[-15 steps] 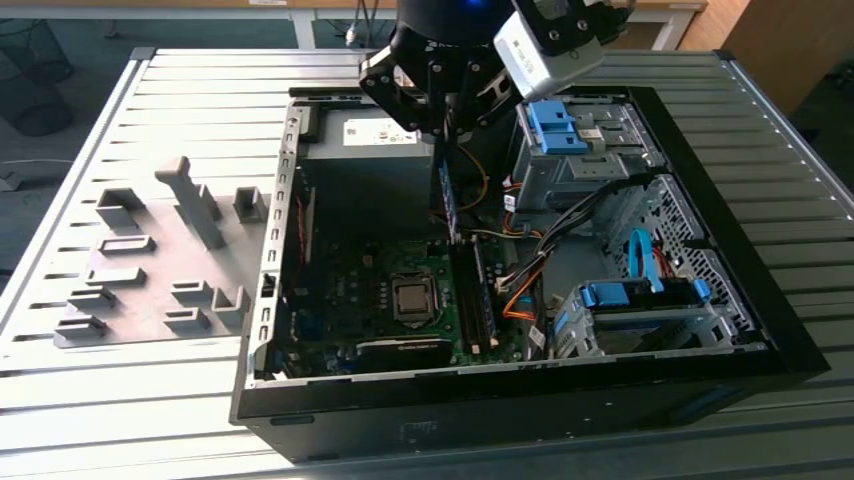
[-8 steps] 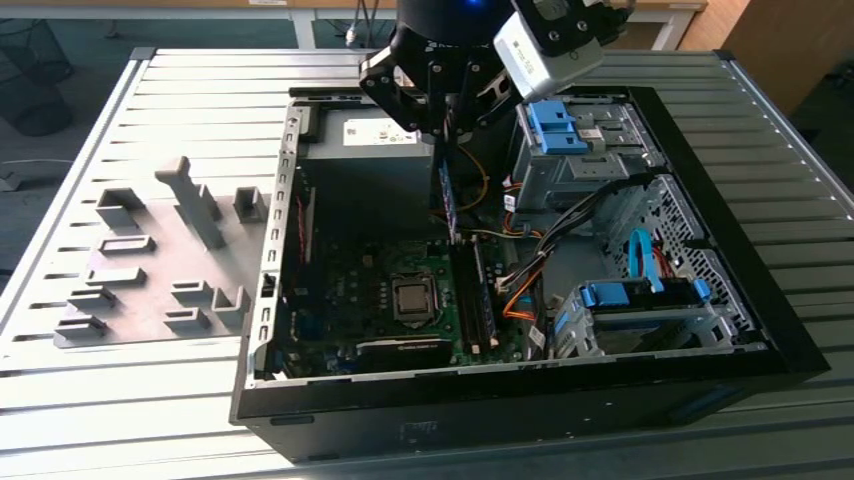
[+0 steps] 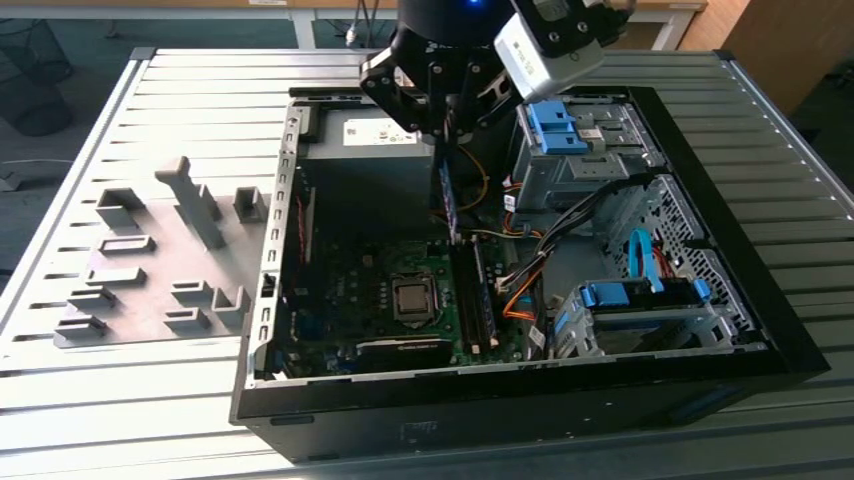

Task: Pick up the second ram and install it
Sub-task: 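Insert the second ram into the second slot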

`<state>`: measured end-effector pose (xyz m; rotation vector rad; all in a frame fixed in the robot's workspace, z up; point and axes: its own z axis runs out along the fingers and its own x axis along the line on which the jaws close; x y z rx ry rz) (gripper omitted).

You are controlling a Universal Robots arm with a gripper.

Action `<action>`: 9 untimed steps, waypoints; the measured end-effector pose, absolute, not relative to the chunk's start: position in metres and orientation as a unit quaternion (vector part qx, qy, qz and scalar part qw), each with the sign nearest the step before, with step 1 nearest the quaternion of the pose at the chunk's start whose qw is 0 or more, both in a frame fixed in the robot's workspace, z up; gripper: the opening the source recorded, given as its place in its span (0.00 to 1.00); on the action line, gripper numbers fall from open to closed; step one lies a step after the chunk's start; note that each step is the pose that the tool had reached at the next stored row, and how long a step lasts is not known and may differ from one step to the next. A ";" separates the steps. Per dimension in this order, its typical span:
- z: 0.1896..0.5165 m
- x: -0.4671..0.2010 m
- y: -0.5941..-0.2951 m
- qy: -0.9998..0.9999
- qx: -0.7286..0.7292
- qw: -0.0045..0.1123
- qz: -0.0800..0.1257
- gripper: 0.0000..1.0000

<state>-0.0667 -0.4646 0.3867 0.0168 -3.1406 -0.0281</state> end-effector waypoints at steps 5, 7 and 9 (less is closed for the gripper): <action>0.383 -0.062 -0.465 -1.000 0.005 0.000 -0.009 0.14; 0.381 -0.060 -0.465 -1.000 0.005 0.000 -0.009 0.14; 0.379 -0.059 -0.465 -1.000 0.005 0.000 -0.009 0.14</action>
